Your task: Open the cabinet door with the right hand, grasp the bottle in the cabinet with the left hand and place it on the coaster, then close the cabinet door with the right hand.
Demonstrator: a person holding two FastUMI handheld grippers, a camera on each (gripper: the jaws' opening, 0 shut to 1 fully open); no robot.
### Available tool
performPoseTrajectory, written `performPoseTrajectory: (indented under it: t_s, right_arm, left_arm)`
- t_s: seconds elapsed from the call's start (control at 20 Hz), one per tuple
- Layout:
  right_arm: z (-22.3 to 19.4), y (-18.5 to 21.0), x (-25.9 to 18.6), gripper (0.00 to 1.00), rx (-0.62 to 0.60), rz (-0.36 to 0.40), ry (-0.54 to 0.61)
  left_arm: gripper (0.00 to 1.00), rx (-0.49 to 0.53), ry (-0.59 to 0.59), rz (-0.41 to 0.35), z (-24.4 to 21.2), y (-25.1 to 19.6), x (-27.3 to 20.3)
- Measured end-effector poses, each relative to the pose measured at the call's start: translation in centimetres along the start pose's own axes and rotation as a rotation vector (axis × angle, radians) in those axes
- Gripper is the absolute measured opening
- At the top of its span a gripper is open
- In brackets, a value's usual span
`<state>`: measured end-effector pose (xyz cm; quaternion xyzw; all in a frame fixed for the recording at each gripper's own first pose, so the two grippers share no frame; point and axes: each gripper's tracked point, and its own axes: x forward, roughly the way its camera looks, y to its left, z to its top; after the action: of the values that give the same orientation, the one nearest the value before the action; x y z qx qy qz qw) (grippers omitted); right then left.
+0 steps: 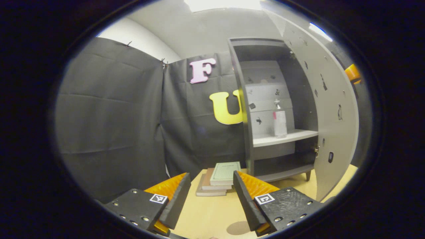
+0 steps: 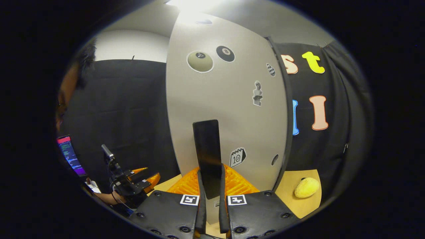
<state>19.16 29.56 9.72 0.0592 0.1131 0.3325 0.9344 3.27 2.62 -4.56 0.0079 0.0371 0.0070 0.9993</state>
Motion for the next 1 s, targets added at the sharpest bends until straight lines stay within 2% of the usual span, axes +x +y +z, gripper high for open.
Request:
performPoseTrajectory:
  t_s: [0.15,0.25,0.3,0.35,0.45,0.55,0.6,0.65,0.75,0.95,1.0]
  right_arm:
    - [0.2,-1.4,-1.3,0.14,0.021,-0.061,-0.015]
    - [0.3,-2.5,-1.9,0.17,0.032,-0.120,-0.029]
    - [0.4,-3.1,-2.3,0.14,0.040,-0.156,-0.034]
    - [0.4,-3.7,-2.8,0.16,0.053,-0.185,-0.044]
    - [0.6,-4.6,-3.0,0.12,0.093,-0.221,-0.059]
    - [0.6,-2.5,-2.2,0.11,0.146,-0.141,-0.061]
    - [0.7,-1.6,-1.6,0.12,0.117,-0.118,-0.066]
    - [0.7,-1.2,-1.1,0.08,0.068,-0.112,-0.065]
    - [1.1,-1.5,-0.9,0.12,0.003,-0.123,-0.062]
    - [1.0,-0.9,-0.9,0.14,0.042,-0.074,-0.076]
    - [0.9,-0.8,-1.1,0.19,0.045,-0.050,-0.074]
  left_arm:
    - [0.82,-0.007,-0.013,-0.051,1.2,-4.3,-0.1]
    - [0.80,-0.006,-0.018,-0.083,1.8,-7.2,0.0]
    - [0.80,-0.002,-0.019,-0.099,2.1,-8.5,0.0]
    - [0.80,0.003,-0.018,-0.114,2.2,-9.8,-0.2]
    - [0.80,0.013,-0.020,-0.138,2.5,-12.1,-0.3]
    - [0.82,0.025,-0.020,-0.153,2.9,-13.9,-0.5]
    - [0.77,0.031,-0.021,-0.156,3.0,-14.7,-0.7]
    - [0.77,0.035,-0.024,-0.155,3.3,-15.4,-1.2]
    - [0.77,0.036,-0.027,-0.146,3.5,-16.1,-1.6]
    - [0.78,0.040,-0.022,-0.105,4.0,-16.8,-2.5]
    - [0.79,0.040,-0.020,-0.093,4.2,-17.0,-2.7]
